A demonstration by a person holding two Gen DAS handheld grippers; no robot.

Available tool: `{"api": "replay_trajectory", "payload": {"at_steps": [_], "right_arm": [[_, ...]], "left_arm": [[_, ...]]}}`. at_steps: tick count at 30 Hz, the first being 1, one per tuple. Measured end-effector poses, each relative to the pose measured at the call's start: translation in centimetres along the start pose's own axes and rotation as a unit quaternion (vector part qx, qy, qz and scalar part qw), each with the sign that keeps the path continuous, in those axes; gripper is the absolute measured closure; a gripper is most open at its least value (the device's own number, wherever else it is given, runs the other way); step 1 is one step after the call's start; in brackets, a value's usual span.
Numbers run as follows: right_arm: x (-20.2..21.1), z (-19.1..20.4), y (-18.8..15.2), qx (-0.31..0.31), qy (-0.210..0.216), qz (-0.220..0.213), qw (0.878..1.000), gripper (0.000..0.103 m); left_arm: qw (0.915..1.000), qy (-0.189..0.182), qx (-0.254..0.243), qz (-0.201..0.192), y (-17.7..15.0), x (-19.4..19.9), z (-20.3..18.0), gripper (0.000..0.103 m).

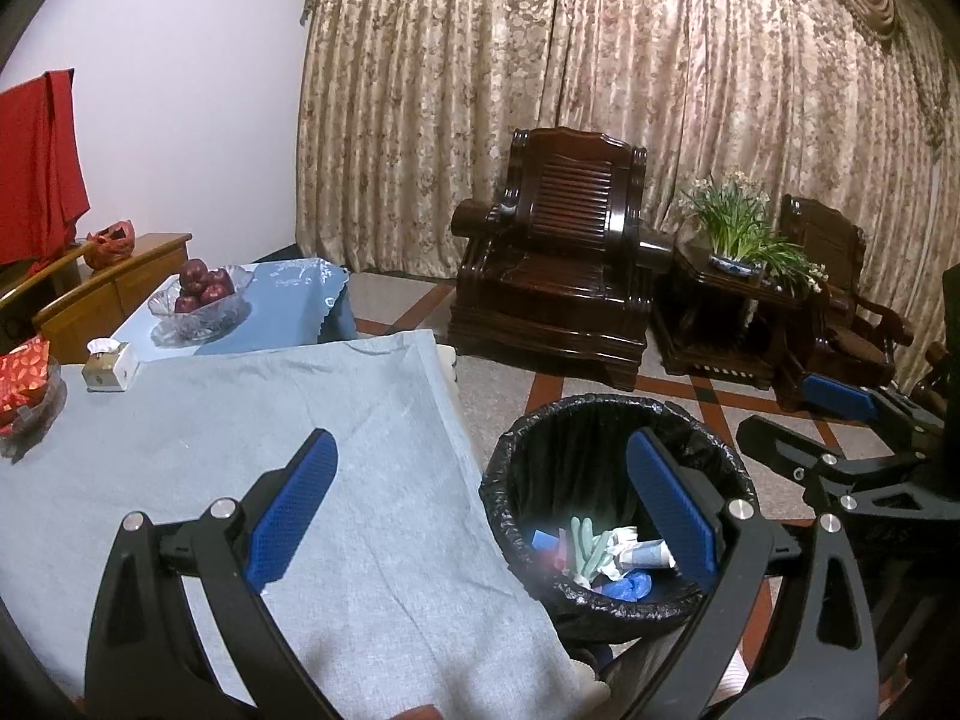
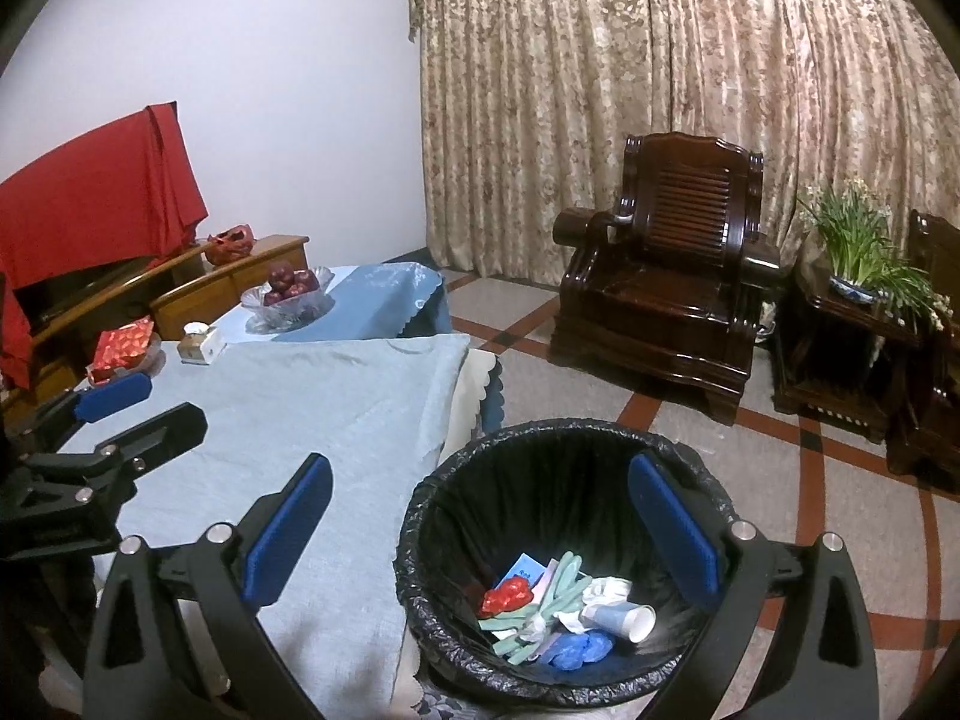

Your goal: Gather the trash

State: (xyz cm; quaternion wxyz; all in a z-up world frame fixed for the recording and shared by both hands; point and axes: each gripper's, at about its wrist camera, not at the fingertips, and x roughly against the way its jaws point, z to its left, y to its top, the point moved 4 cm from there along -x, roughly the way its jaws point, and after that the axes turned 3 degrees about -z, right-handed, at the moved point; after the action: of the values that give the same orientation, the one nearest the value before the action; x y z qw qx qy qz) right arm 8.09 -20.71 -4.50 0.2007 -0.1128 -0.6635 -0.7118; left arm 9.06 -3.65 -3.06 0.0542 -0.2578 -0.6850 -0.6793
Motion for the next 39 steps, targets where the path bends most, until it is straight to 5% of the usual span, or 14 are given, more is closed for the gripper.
{"api": "replay_trajectory", "payload": {"at_steps": [39], "right_arm": [[-0.34, 0.01, 0.01, 0.003, 0.0, 0.0, 1.0, 0.006]], "left_arm": [[1.0, 0.0, -0.002, 0.002, 0.06, 0.2, -0.05, 0.008]]}}
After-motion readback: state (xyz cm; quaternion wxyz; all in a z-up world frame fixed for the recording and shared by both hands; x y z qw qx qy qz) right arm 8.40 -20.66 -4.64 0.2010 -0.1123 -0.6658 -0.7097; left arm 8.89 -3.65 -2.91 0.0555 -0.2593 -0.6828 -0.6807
